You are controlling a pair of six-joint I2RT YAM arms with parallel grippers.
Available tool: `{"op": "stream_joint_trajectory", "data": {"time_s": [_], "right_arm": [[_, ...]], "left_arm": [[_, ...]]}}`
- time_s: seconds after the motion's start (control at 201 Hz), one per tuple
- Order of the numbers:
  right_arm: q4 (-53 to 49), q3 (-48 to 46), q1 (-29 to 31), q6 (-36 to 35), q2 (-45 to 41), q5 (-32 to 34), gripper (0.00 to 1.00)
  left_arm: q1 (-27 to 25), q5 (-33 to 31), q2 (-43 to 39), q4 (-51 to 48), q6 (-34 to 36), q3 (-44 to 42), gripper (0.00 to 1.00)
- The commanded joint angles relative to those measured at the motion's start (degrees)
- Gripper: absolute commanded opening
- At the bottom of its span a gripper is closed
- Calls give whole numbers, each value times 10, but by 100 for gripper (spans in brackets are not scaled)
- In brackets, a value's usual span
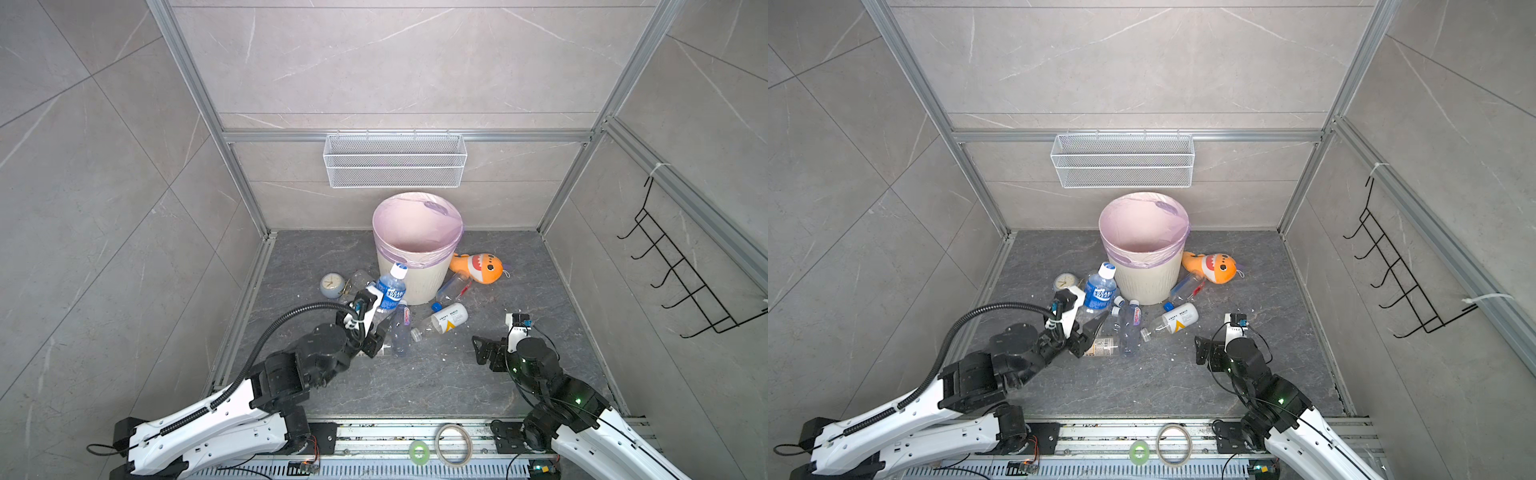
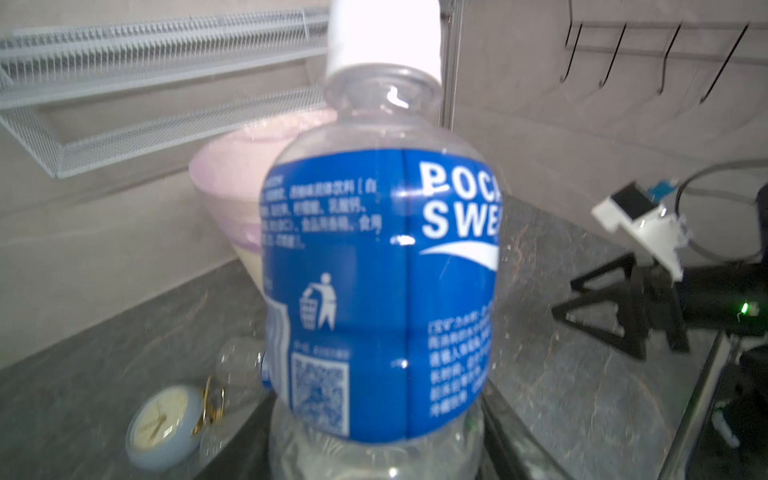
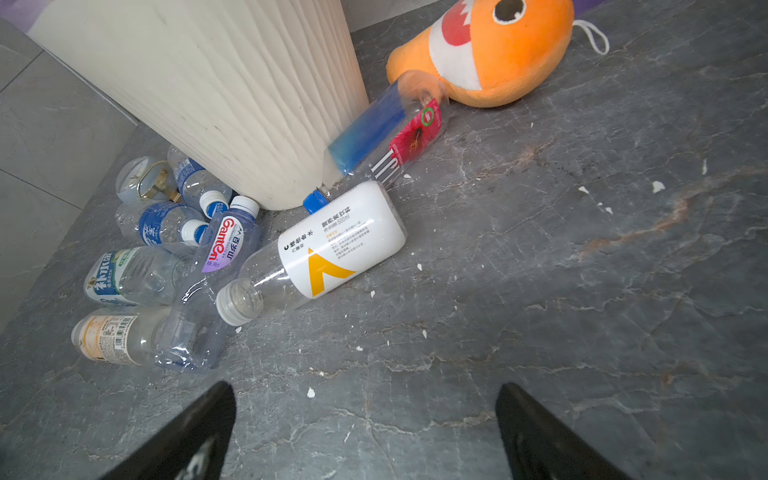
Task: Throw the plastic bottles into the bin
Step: 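Lift the Pocari Sweat bottle with the left gripper and carry it over the bin, then open the left gripper to drop the Pocari Sweat bottle into the bin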
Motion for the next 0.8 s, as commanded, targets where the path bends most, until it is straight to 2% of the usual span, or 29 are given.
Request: {"op": "stream_joint_trajectory", "data": {"time_s": [0.0, 0.085, 0.164, 0.189, 0.239, 0.264, 0.279, 0.343, 0.403, 0.503, 0.796], "right_arm": [[5, -9, 3, -7, -7, -2, 100], [2, -10, 3, -5, -12, 0, 100], [1, -10, 2, -4, -14, 2, 100], [1, -10, 3, -5, -13, 2, 100], [-1, -8, 3, -3, -10, 5, 99], [-2, -7, 2, -2, -9, 6, 100], [-2, -7, 3, -2, -8, 7, 100], [-6, -5, 3, 1, -6, 11, 100], [-8, -6, 3, 3, -10, 12, 100], [-7, -9, 3, 2, -20, 10, 100], [-1, -7, 3, -1, -6, 7, 100]], "left_arm": [[116, 153, 79, 32, 10, 108, 54], [212, 259, 187, 28, -16, 235, 54], [271, 341, 319, 7, -36, 359, 57], [289, 368, 357, -1, -52, 404, 61], [318, 403, 423, -7, -79, 475, 82], [329, 410, 457, -20, -91, 513, 88], [334, 414, 472, -29, -98, 536, 97], [349, 439, 515, -42, -124, 593, 100], [348, 422, 501, -26, -123, 582, 100], [348, 390, 435, 35, -120, 504, 100], [342, 372, 279, 52, -119, 342, 100]]}}
